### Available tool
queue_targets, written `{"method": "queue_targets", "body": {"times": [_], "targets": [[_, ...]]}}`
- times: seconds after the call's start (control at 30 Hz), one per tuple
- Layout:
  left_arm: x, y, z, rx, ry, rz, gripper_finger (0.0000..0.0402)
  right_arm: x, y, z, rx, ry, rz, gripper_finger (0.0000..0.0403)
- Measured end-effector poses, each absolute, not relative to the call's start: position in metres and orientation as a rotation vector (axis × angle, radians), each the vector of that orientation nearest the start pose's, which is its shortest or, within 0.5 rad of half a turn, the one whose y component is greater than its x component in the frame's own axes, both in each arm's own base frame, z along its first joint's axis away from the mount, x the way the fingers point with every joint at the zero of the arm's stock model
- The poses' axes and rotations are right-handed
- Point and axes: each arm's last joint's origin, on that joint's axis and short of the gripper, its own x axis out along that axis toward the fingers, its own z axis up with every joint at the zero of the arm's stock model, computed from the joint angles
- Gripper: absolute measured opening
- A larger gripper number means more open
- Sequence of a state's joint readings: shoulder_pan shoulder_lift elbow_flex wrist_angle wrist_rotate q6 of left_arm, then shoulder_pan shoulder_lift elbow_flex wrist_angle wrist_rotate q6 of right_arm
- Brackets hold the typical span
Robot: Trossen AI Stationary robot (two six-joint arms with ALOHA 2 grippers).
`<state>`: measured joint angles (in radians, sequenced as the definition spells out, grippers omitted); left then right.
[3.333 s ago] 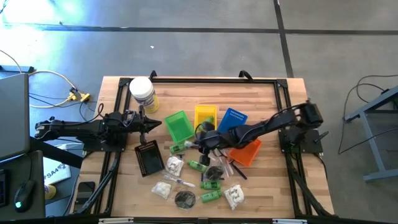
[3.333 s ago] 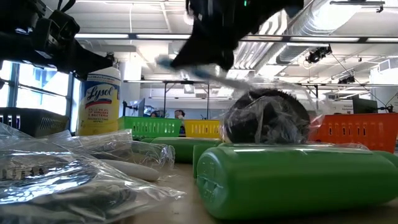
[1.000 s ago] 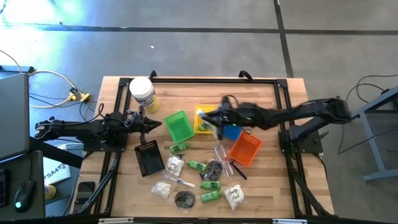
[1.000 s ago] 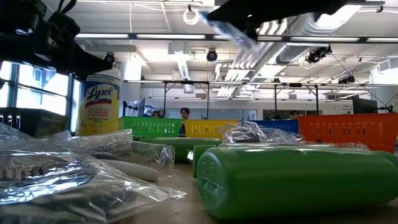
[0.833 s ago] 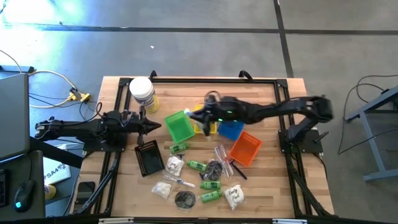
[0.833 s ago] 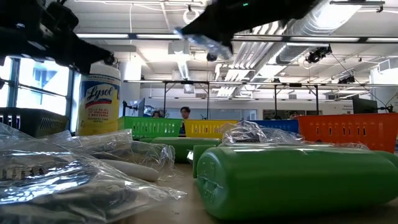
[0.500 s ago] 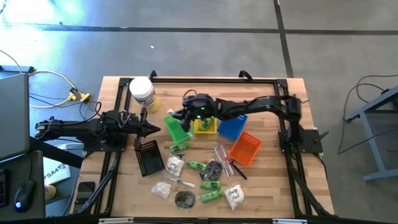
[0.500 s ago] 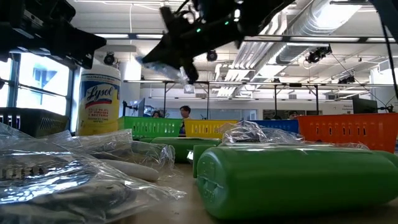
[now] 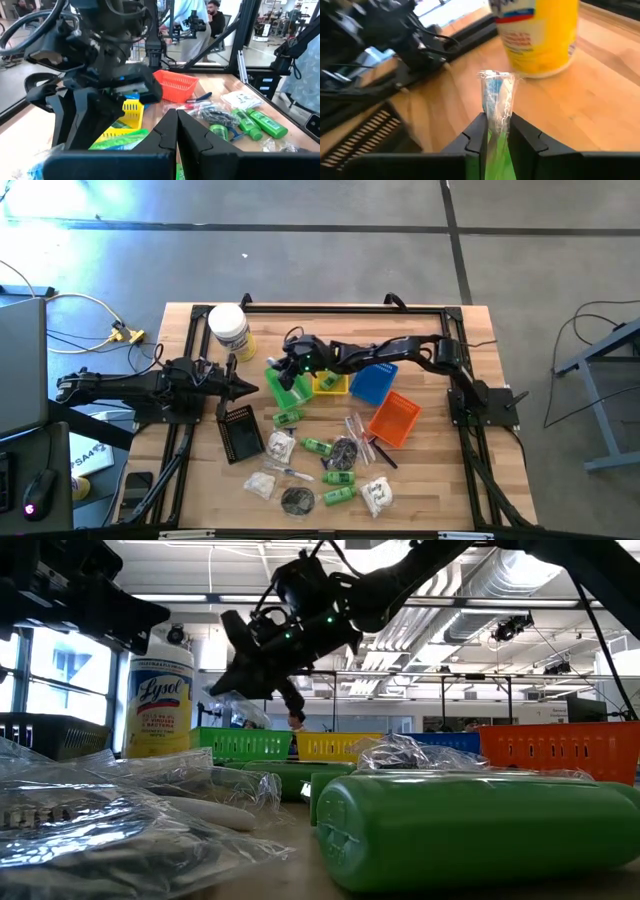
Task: Pick & Place Travel size toiletries
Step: Put the blue toothbrush into the green bin
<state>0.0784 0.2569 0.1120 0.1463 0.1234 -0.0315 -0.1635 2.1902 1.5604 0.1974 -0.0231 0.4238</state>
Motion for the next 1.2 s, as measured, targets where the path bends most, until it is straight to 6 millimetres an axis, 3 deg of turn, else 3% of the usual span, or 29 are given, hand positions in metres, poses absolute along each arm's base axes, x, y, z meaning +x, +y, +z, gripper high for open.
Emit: {"method": "queue_targets", "body": {"times": [0.23,0.57,0.77,1.2], "targets": [[0.112,0.005,0.194,-0.032,0.006,-0.045,0.0,0.487,-0.077,0.171,0.422,0.456,-0.274,0.0052],[0.112,0.005,0.194,-0.032,0.007,-0.045,0.0,0.487,-0.074,0.169,0.407,0.469,-0.28,0.0052],[0.112,0.005,0.194,-0.032,0.007,-0.045,0.0,0.488,-0.077,0.172,0.301,0.448,-0.313,0.0053],[0.112,0.005,0.193,-0.027,0.016,-0.044,0.0,0.494,-0.062,0.18,0.178,0.42,-0.119,0.0053]]}}
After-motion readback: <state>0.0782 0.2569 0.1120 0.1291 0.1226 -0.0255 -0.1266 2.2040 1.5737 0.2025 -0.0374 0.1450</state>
